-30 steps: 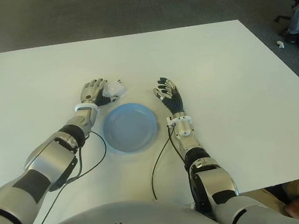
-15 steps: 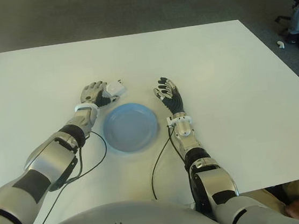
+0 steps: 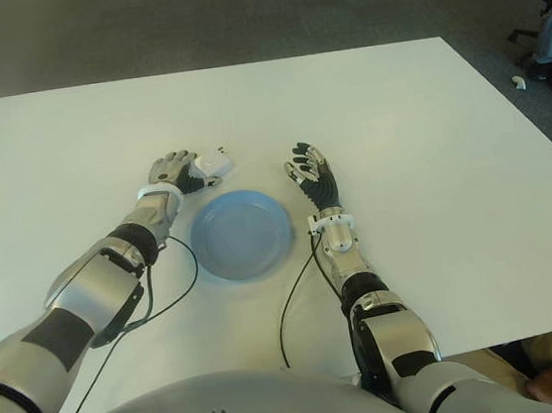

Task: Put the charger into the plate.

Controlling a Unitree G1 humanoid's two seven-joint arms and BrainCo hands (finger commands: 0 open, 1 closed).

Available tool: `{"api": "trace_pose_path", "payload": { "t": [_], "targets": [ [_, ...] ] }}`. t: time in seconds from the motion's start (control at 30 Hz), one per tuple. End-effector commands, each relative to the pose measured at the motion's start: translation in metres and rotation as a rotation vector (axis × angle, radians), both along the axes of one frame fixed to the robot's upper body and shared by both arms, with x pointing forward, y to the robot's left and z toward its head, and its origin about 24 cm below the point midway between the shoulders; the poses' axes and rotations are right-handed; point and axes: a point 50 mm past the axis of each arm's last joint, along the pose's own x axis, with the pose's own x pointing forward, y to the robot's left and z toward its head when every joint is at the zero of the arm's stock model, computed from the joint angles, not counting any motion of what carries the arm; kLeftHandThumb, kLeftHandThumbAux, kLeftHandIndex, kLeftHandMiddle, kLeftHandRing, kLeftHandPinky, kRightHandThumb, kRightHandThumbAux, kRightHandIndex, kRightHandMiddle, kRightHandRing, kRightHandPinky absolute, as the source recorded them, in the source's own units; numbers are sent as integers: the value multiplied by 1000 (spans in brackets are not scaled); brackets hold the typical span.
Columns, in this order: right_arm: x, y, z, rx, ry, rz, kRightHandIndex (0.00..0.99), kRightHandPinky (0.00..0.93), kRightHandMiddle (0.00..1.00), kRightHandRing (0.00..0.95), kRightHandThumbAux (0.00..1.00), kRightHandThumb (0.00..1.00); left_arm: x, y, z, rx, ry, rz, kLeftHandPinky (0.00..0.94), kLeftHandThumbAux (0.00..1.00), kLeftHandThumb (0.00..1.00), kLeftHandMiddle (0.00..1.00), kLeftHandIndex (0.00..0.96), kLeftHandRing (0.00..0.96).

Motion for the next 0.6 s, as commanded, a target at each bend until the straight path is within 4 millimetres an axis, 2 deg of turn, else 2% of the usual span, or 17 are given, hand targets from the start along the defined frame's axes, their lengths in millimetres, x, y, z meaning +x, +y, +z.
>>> {"api": "trace_pose_path", "payload": {
  "t": [0.03, 0.17, 0.3, 0.43, 0.5, 0.6],
  "targets": [
    [-104, -6, -88, -17, 422, -47, 176, 223, 249, 245, 562, 513, -27, 1, -35, 39, 259, -6, 0, 201, 43, 0, 0, 0],
    [-104, -5, -88, -10, 419, -48, 178, 215, 247, 239, 564, 526, -27, 1, -36, 48, 266, -12, 0, 204, 38, 0, 0, 0],
    [-104, -5, -88, -10, 418, -48, 177, 225, 246, 240, 565, 526, -28, 2, -36, 53, 272, -14, 124, 206, 40, 83, 2, 46],
    [-104, -4, -88, -12, 418, -45, 177, 225, 247, 240, 567, 523, -28, 3, -36, 56, 271, -15, 264, 205, 51, 173, 24, 171],
    [-104, -4, -88, -11, 418, -44, 177, 226, 247, 241, 569, 525, -27, 4, -36, 61, 270, -17, 357, 199, 63, 252, 55, 270],
    [-104, -3, -88, -9, 420, -43, 177, 228, 247, 242, 570, 527, -27, 5, -35, 68, 271, -21, 402, 194, 76, 308, 82, 330]
  ]
}}
